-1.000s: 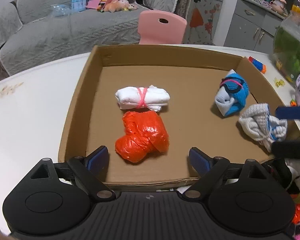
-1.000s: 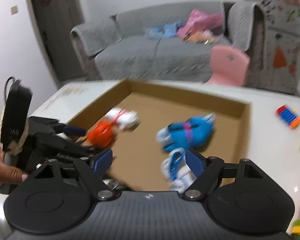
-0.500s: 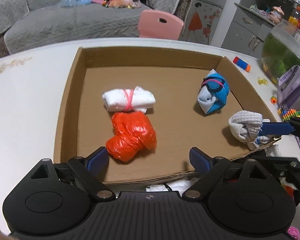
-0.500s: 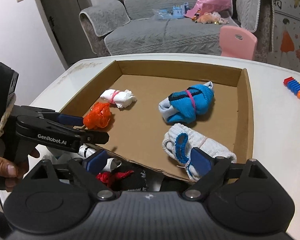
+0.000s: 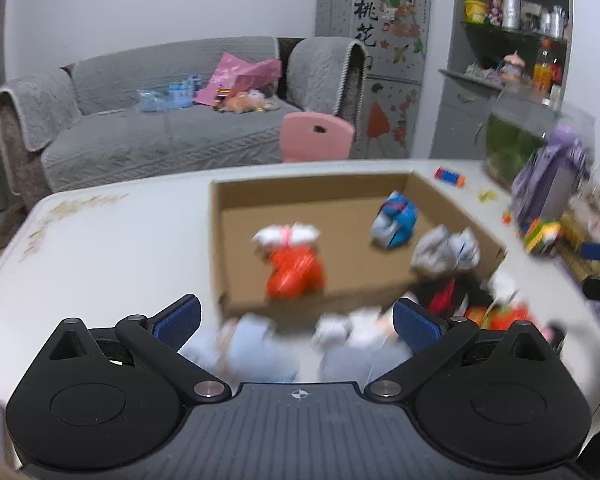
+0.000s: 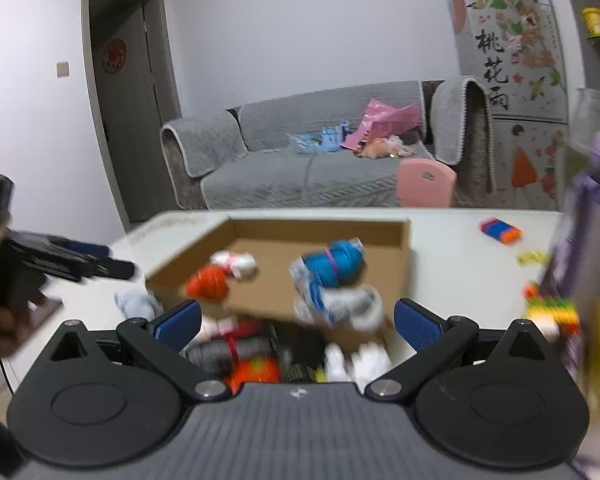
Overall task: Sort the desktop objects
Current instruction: 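Return both grippers to the pile toward the bubble-wrap roll and black sock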
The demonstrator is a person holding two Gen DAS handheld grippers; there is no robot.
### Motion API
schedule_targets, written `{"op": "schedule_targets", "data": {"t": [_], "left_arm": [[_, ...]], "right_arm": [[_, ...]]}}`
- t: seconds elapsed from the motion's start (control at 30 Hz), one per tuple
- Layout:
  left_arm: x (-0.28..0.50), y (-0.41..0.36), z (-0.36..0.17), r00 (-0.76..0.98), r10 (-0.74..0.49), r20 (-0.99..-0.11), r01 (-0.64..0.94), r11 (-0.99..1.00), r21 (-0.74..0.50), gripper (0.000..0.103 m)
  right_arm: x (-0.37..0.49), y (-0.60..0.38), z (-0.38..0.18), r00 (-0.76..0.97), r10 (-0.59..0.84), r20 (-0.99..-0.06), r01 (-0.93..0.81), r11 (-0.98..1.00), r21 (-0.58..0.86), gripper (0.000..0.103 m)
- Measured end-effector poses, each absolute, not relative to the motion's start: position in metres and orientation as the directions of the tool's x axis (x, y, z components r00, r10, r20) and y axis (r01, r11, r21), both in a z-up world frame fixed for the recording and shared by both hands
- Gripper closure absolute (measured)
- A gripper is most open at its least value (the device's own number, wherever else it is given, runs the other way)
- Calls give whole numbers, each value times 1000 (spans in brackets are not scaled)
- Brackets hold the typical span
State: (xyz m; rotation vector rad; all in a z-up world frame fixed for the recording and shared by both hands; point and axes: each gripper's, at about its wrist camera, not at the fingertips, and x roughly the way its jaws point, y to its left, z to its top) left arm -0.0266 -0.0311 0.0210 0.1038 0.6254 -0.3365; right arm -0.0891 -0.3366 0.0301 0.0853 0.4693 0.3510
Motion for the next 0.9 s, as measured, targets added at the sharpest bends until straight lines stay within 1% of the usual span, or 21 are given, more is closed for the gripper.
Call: {"op": "schedule_targets", "data": {"t": [0.13,0.2,0.33,0.4,0.5,0.63,0.83,0.9], "left_arm": [[-53,-17,-1,768,-255,-587,326,945,17,0],[-56,-12,-11,756,-253,-604,325,946,11,0],[-57,-13,-31,724,-252,-642,329,944,1,0],[-58,-18,-36,723,-262,-640,344,939,4,0],[-56,-26,-39,713,-285,-641,379,926,10,0],[-56,-35,-47,687,-313,-655,427,904,16,0],[-49,-40,-51,676,-337,-656,441,898,-7,0],[-45,-39,-52,669,-344,-659,437,899,-26,0]], "right_arm": [[-106,-342,4,829,326,-455,-296,945,139,0],[-106,-344,-2,815,329,-477,-297,944,143,0],[-107,-350,-5,806,330,-492,-294,944,151,0],[-104,-353,-11,790,331,-516,-289,943,163,0],[-109,-350,-22,783,308,-541,-294,949,115,1],[-113,-346,-31,784,305,-541,-322,944,66,1],[-110,-342,-37,761,331,-559,-351,933,75,2],[-107,-340,-39,751,335,-568,-357,931,78,5]]}}
